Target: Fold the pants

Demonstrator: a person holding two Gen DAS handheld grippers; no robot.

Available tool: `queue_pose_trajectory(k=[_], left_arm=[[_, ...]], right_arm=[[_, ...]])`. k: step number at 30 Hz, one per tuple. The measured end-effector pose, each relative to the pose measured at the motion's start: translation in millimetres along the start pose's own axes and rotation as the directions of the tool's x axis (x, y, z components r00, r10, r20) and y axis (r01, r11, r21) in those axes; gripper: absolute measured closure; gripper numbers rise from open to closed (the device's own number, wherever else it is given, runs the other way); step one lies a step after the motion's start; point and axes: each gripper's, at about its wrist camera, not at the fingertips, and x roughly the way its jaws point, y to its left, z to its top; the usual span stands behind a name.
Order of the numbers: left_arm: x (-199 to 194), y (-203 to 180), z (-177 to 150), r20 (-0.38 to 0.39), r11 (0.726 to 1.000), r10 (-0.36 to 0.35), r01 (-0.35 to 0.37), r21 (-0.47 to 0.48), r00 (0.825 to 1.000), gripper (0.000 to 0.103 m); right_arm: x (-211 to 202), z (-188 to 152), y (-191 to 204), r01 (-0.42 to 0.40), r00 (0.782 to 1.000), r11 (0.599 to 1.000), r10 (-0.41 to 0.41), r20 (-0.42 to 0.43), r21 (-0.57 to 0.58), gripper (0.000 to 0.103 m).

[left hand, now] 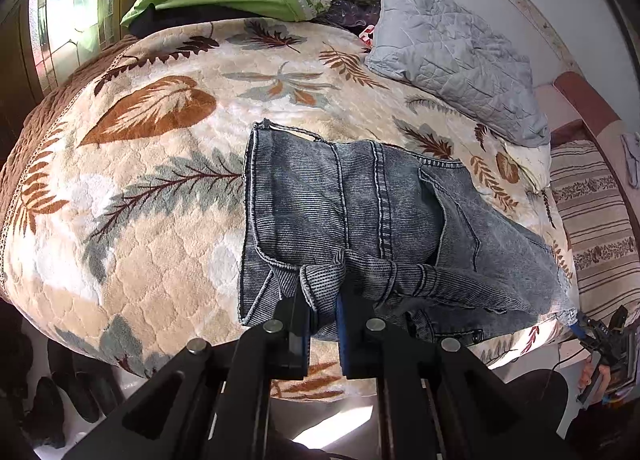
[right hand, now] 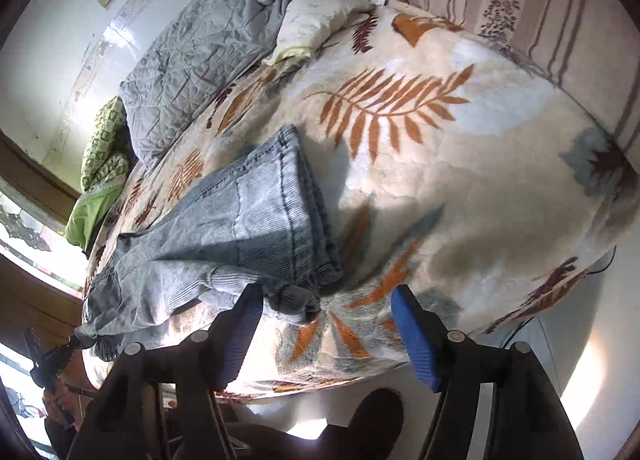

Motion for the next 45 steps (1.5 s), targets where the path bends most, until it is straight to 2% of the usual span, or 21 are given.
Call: queue_pose_trajectory(k=[3,5,8,10,12,14,15,16,17,19,23,26,29,31,35,37,39,42,45], left_arm=[[-1,-3,-3,0.000,1.000,0.025,-0.025,0.008,1.000,0.092],[-1,-5,-4,0.001,0.999,0.036,-0.036,0.006,0.999,0.092],[0,-5,-7,-0.003,0.999,0.050,-0.050,0.001,0.999,0.092],[0,-5,-8,-0.006,0.998,0.055,-0.055,-0.003,0.998,0.092],[-1,-3,-10,-0.009,0.998,0.055,-0.055,-0.010,0.998,0.092],[0,-1,-11,-0.014,0.998,0.053,-0.053,-0.017,0.999,0.092],[0,0,-12,-0.017,0.998,0.053,-0.054,-0.017,0.998,0.092],[1,2,-12,-0.021,0.998,0.055,-0.055,-0.016,0.998,0.092],[2,2,-13,-0.024,0.998,0.054,-0.054,-0.018,0.998,0.092],[3,4,-13,-0.028,0.998,0.053,-0.054,-0.021,0.998,0.092],[2,0,-13,-0.027,0.997,0.071,-0.072,-0.003,0.997,0.092],[1,0,-16,-0.031,0.996,0.085,-0.085,-0.001,0.996,0.092],[2,3,-20,-0.044,0.995,0.095,-0.096,-0.004,0.994,0.092],[2,3,-23,-0.051,0.994,0.106,-0.106,0.002,0.993,0.092],[2,4,-27,-0.066,0.992,0.125,-0.123,0.027,0.990,0.091],[1,7,-29,-0.078,0.991,0.135,-0.132,0.037,0.988,0.089],[-2,12,-33,-0.093,0.989,0.148,-0.145,0.042,0.985,0.088],[-11,18,-36,-0.091,0.965,0.260,-0.254,0.068,0.961,0.088],[-28,22,-33,-0.053,0.948,0.316,-0.312,0.065,0.947,0.088]], right_arm=[[-16,15,-5,-0.056,0.994,0.997,0.052,0.095,0.043,0.032],[-16,32,6,-0.047,0.991,0.998,0.043,0.130,0.029,0.032],[6,58,29,-0.012,0.993,1.000,0.013,0.115,-0.008,0.032],[32,71,43,0.016,0.998,0.999,-0.014,0.055,-0.029,0.032],[58,81,55,0.089,0.996,0.994,-0.088,0.008,-0.064,0.033],[77,84,62,0.134,0.990,0.986,-0.137,-0.022,-0.102,0.045],[83,85,66,0.145,0.988,0.982,-0.150,-0.034,-0.122,0.075],[86,84,70,0.168,0.983,0.974,-0.177,-0.043,-0.154,0.086],[85,84,75,0.205,0.976,0.961,-0.214,-0.030,-0.186,0.087],[77,85,87,0.228,0.972,0.945,-0.233,0.004,-0.236,0.097],[49,105,109,0.231,0.972,0.939,-0.211,0.105,-0.255,0.099],[37,123,124,0.255,0.959,0.930,-0.209,0.191,-0.263,0.100],[38,138,122,0.268,0.950,0.937,-0.219,0.222,-0.224,0.100],[51,142,117,0.251,0.960,0.944,-0.215,0.180,-0.215,0.100],[67,129,91,0.146,0.989,0.976,-0.138,0.058,-0.163,0.099],[67,123,74,0.105,0.994,0.987,-0.104,0.013,-0.119,0.099],[64,116,59,0.096,0.995,0.992,-0.096,0.001,-0.083,0.098],[65,110,44,0.061,0.997,0.997,-0.063,-0.036,-0.055,0.098],[72,107,36,0.029,0.997,0.999,-0.031,-0.075,-0.033,0.098]])
